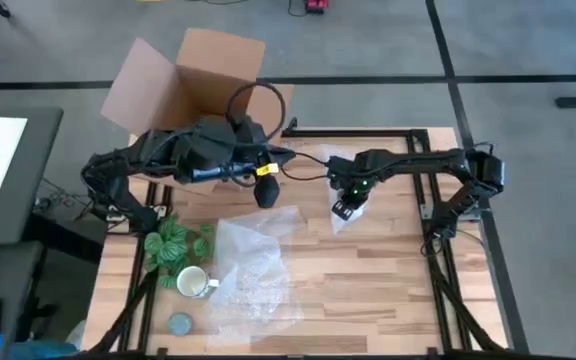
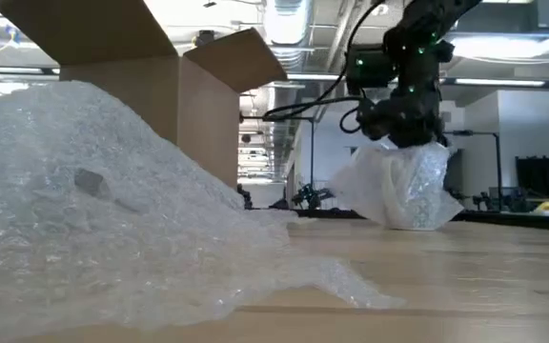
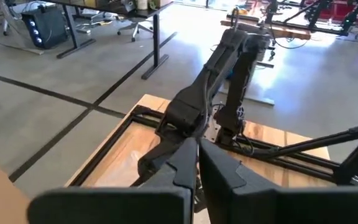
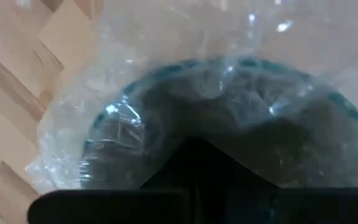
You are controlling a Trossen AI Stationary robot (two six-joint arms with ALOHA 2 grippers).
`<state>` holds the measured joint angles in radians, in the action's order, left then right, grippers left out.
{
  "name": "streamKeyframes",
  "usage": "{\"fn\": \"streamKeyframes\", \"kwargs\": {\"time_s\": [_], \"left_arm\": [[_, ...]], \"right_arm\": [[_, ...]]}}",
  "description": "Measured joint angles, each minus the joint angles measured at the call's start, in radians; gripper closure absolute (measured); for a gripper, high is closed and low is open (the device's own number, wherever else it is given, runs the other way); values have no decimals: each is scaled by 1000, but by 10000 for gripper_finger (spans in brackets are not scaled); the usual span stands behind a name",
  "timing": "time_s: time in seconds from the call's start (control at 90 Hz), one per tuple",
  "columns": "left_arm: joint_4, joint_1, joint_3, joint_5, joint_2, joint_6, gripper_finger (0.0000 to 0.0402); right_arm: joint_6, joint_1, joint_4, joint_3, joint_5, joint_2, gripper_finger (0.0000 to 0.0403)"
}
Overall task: Wrap mug
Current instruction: Wrap the green mug with bubble wrap
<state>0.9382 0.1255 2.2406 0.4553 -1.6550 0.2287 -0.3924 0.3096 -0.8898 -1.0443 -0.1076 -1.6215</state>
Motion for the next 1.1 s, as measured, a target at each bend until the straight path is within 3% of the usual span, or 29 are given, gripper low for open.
{"fn": "streamKeyframes", "kwargs": {"time_s": [0.278,0.5,0.656,0.778,1.1], "left_arm": [[23,49,0,-13,0,0,402],[106,81,0,-14,0,0,402],[115,98,0,-14,0,-7,402],[116,105,0,-16,0,-7,402],[120,129,0,-16,0,46,402]], "right_arm": [[-46,-22,-244,-183,9,-2,403],[-72,-38,-446,-371,-79,-1,403],[-130,-58,-464,-450,-75,0,403],[-135,-63,-397,-420,-75,-1,403],[-136,1,-173,-133,-74,-2,403]]}}
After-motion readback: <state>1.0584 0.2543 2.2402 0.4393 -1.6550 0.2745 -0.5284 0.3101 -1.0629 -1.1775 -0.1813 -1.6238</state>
